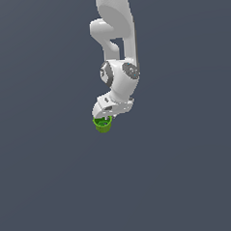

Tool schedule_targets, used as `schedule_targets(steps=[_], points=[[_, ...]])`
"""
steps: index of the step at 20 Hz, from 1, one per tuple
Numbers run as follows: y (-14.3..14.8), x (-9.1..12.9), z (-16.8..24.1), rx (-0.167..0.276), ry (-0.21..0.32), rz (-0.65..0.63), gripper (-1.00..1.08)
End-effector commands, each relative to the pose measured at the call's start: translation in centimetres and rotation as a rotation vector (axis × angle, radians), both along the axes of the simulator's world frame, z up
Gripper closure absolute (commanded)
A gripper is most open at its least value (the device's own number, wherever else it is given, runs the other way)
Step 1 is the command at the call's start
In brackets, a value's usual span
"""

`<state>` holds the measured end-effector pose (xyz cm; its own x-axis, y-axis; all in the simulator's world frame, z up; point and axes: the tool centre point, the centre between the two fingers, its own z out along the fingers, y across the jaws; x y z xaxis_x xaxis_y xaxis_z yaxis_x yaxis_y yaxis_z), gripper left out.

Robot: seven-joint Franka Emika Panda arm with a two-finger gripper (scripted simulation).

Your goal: Pick up the object and move it to a goal position.

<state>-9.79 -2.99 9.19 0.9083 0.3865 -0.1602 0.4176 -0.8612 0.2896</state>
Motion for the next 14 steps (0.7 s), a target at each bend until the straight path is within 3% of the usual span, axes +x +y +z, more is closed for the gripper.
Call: schedule_targets(steps=[1,14], points=[[0.2,0.0,1.3,0.0,-0.003,0.0,1.08],[1.8,-0.6,12.9,0.004,-0.001,0.001,1.08]])
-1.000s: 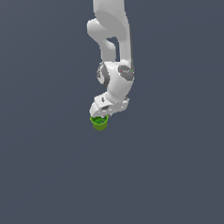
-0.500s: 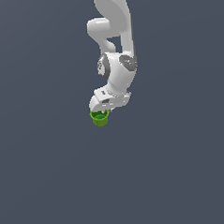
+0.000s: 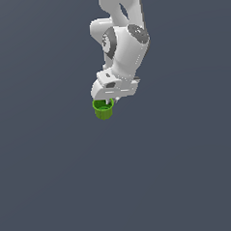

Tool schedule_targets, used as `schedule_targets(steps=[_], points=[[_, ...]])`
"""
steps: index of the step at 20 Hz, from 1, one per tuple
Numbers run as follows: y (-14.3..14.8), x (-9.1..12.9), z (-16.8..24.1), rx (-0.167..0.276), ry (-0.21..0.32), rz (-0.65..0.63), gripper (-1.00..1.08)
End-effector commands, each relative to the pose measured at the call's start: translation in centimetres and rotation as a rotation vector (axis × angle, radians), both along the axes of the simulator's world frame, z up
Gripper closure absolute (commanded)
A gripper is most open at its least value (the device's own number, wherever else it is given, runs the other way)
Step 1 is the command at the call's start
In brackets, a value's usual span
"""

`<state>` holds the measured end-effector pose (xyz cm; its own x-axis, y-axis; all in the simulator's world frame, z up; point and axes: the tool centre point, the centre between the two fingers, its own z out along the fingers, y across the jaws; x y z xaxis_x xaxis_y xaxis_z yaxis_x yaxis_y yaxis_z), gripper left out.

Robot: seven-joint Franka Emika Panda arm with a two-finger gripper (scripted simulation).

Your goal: Pick up the object and move it to a goal position.

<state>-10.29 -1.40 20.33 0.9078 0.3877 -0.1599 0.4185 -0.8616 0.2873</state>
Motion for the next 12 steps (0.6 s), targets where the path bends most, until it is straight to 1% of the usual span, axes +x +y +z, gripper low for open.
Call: schedule_targets(steps=[1,7,12], points=[[0.4,-0.1,2.8,0.001,-0.001,0.0,1.08],[1.2,-0.2,8.3,0.001,-0.001,0.0,1.08],[1.6,-0.2,11.6,0.0,-0.002,-0.001,1.08]])
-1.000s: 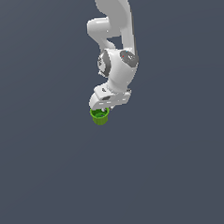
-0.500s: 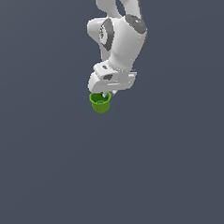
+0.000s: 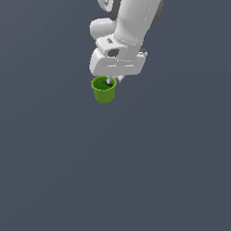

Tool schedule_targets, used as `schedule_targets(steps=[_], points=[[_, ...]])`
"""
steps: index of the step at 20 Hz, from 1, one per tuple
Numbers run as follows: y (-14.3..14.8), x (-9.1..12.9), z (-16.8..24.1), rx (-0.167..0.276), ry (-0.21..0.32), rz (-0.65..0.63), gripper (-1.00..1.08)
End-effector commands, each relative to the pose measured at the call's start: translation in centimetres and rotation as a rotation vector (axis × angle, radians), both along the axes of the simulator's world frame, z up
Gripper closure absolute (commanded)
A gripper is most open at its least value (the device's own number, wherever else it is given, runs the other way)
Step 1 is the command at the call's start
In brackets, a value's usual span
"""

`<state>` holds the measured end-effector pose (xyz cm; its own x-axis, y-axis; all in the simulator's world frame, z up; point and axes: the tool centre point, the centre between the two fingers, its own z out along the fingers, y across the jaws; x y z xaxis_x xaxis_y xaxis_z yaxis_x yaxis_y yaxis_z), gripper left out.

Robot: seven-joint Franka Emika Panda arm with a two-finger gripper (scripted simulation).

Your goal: Pick up the object and move it to a goal position.

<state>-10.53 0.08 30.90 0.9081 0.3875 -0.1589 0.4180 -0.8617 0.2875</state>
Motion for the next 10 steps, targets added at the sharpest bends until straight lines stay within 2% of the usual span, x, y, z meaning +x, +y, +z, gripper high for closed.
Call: schedule_targets(steps=[1,10], points=[[0.2,0.0,1.5,-0.001,-0.001,0.0,1.08],[0.5,0.1,3.6,-0.003,-0.001,-0.001,1.08]])
